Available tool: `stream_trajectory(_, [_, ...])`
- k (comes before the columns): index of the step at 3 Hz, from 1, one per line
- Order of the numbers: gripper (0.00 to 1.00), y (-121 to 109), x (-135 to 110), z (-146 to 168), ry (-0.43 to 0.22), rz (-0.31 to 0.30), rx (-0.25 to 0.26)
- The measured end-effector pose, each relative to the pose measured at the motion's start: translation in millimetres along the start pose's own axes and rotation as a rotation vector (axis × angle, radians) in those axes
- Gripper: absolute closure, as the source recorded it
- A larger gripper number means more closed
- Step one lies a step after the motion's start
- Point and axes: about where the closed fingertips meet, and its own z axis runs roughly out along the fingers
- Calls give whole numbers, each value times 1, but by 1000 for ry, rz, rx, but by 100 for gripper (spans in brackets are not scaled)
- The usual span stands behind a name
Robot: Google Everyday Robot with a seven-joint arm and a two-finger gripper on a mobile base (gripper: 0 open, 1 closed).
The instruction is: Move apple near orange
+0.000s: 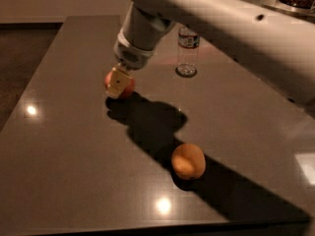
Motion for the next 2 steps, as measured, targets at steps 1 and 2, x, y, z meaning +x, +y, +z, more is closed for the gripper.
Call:
stream_trajectory(1, [100, 17, 40, -28, 17, 73, 21])
stream_trajectory(2, [100, 36, 77, -47, 37, 158, 23])
